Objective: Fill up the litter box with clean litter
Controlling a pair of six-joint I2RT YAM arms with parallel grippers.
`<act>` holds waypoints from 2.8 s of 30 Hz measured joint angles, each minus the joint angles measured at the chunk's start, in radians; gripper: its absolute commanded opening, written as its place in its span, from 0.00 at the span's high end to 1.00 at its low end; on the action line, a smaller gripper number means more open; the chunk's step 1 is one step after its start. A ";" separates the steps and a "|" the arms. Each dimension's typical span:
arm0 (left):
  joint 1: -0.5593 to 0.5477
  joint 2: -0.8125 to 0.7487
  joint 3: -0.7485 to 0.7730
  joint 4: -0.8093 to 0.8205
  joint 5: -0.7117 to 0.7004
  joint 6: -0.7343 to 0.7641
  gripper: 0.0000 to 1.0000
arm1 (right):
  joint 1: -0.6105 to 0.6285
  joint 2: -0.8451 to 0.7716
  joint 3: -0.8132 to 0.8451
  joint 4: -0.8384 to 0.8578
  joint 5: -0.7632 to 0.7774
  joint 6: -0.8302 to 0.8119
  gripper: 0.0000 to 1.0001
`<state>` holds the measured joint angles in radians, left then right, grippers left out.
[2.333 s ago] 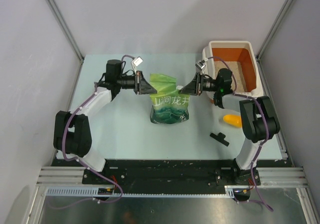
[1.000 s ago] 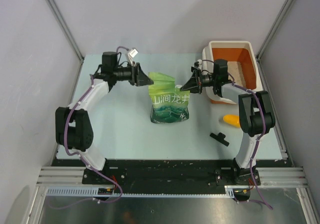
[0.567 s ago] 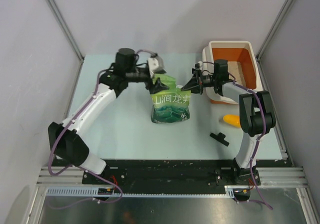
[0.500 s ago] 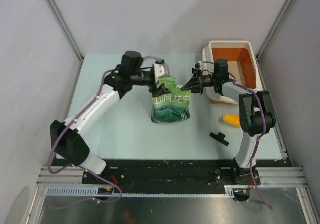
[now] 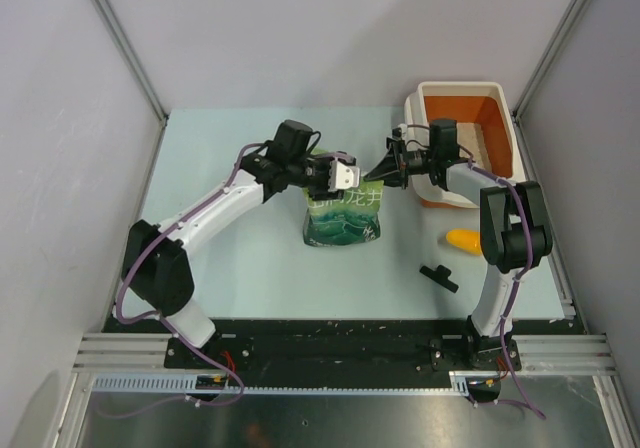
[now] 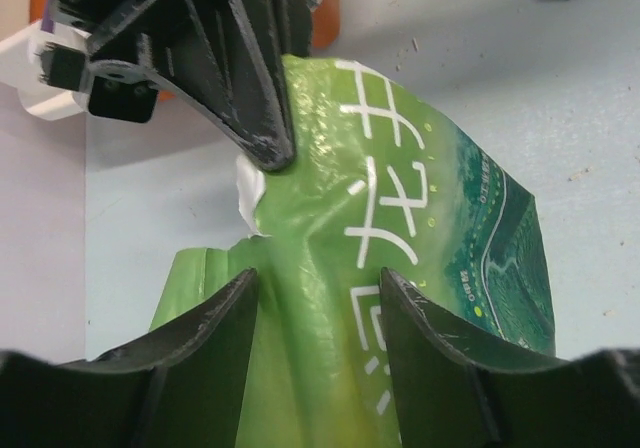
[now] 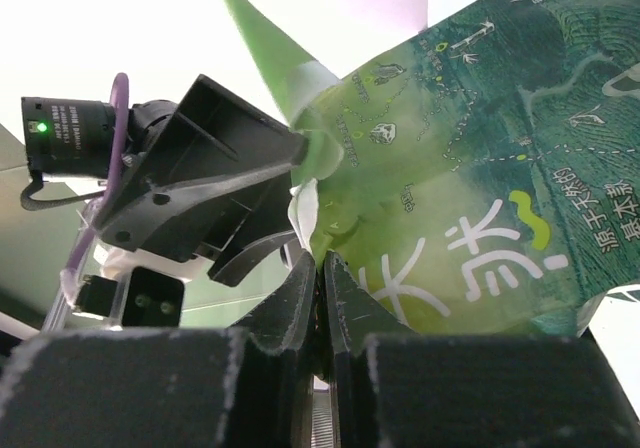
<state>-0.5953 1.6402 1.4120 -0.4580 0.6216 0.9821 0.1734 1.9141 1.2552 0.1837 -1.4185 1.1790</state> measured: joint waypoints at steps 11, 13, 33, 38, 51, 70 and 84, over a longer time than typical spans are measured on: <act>-0.011 -0.001 -0.051 0.006 -0.007 0.089 0.73 | -0.011 -0.005 0.013 -0.124 0.007 -0.050 1.00; -0.009 -0.001 -0.050 0.007 -0.006 0.069 0.78 | -0.013 -0.010 0.016 -0.154 0.009 -0.068 1.00; 0.062 0.061 0.033 -0.024 0.055 -0.232 0.91 | -0.291 -0.222 0.098 0.016 0.054 -0.668 0.47; 0.076 0.081 0.055 -0.030 0.072 -0.300 0.91 | -0.079 -0.326 0.214 -0.428 0.259 -1.492 0.42; 0.106 0.109 0.081 -0.034 0.122 -0.398 0.90 | 0.109 -0.388 0.100 -0.636 0.459 -2.351 0.40; 0.116 0.127 0.098 -0.041 0.148 -0.444 0.90 | 0.155 -0.263 0.100 -0.716 0.465 -2.562 0.42; 0.126 0.127 0.098 -0.034 0.151 -0.440 0.79 | 0.109 -0.203 0.133 -0.684 0.416 -2.370 0.58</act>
<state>-0.4694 1.7676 1.5097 -0.4919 0.7727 0.5419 0.2829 1.7115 1.3880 -0.5003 -1.0023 -1.1912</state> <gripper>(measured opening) 0.171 0.451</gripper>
